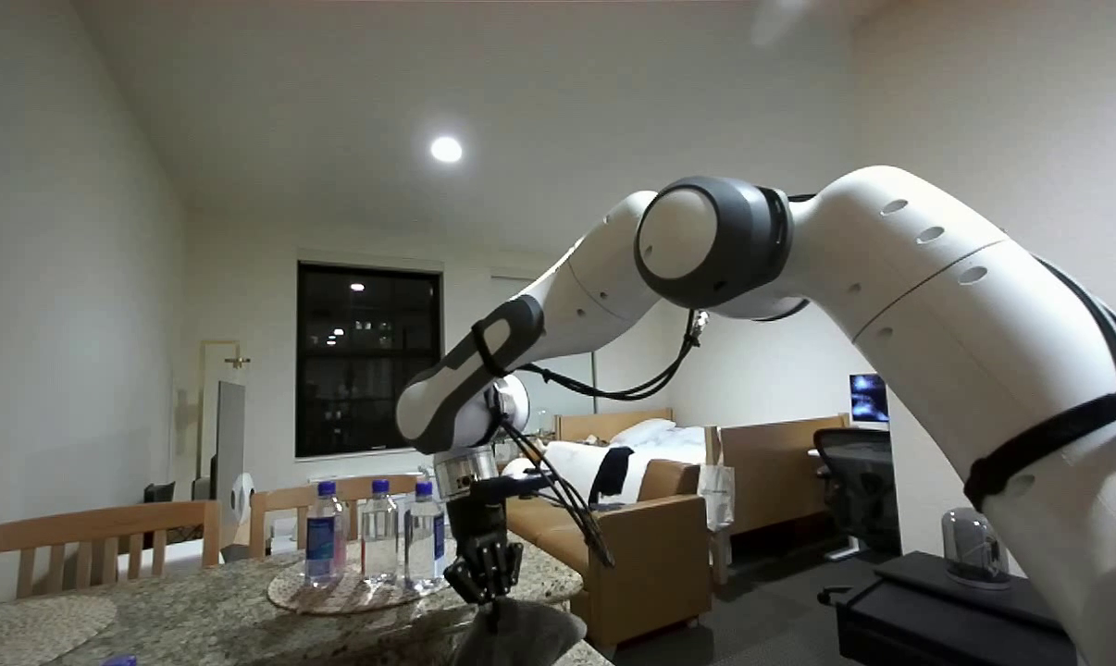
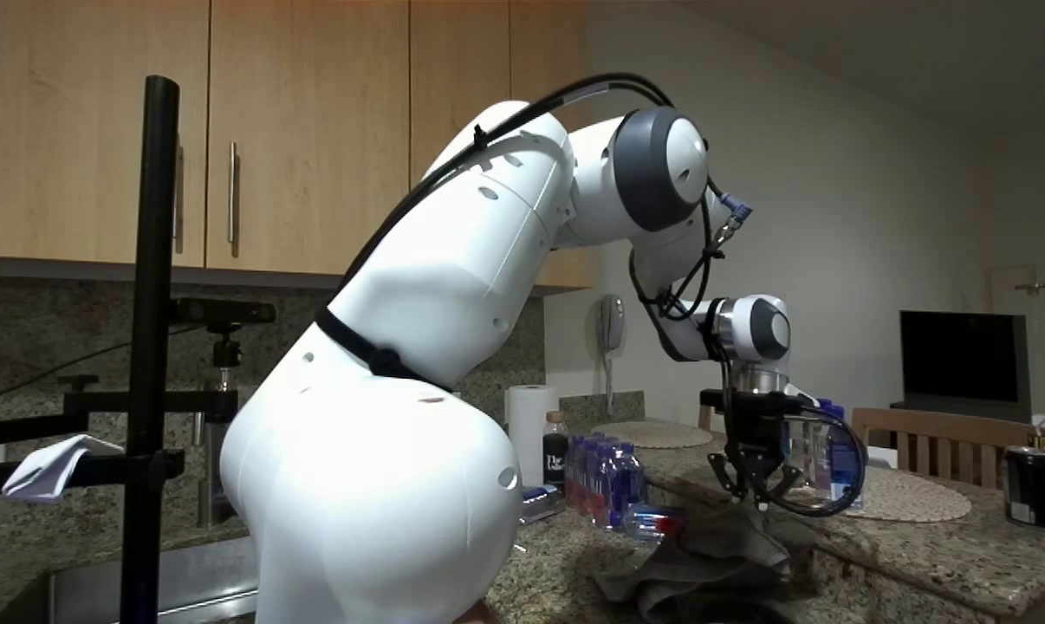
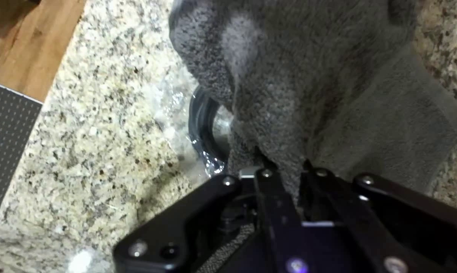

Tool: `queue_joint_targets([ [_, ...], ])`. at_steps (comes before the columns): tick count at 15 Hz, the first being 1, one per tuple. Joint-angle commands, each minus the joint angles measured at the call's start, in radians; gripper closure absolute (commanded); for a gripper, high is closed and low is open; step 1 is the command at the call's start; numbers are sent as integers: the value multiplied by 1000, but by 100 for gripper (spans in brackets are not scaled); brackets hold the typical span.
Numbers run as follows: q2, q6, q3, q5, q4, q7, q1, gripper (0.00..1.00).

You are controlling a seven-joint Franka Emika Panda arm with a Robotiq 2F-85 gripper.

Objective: Slide the grey mat to the right

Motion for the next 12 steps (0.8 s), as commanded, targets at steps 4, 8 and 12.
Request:
queue_joint_targets([
  [4,-37,-105,-15,-33,-40,-174,-60,90],
  [8,-44,-137,-20,-43,-22,-271,-94,90],
  [12,-22,-170,-32,-88,-13,-314,-108,90],
])
